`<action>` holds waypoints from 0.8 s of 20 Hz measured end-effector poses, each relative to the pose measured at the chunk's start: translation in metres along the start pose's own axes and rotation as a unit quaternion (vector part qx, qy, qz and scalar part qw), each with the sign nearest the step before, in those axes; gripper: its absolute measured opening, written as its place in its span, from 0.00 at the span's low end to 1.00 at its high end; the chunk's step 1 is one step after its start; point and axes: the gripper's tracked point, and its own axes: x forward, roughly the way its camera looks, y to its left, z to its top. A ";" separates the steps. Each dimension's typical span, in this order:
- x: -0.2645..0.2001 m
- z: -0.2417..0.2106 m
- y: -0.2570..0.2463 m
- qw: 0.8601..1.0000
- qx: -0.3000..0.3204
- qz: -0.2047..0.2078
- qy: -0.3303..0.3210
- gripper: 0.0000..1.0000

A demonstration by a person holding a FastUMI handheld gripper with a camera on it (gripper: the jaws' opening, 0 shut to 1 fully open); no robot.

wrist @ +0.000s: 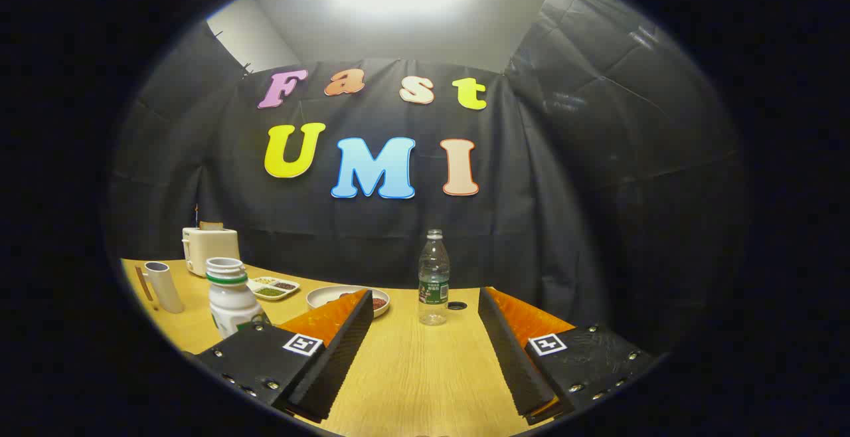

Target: Take the bottle from table, then pour the juice into the cup, finally place the bottle on the coaster

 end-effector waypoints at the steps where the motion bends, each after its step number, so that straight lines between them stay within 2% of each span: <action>1: -0.004 0.003 0.007 1.000 0.003 0.004 0.006 0.97; 5: -0.026 0.023 0.031 1.000 0.020 0.016 0.014 0.97; 16: -0.087 0.037 0.093 0.998 -0.013 0.058 0.021 0.97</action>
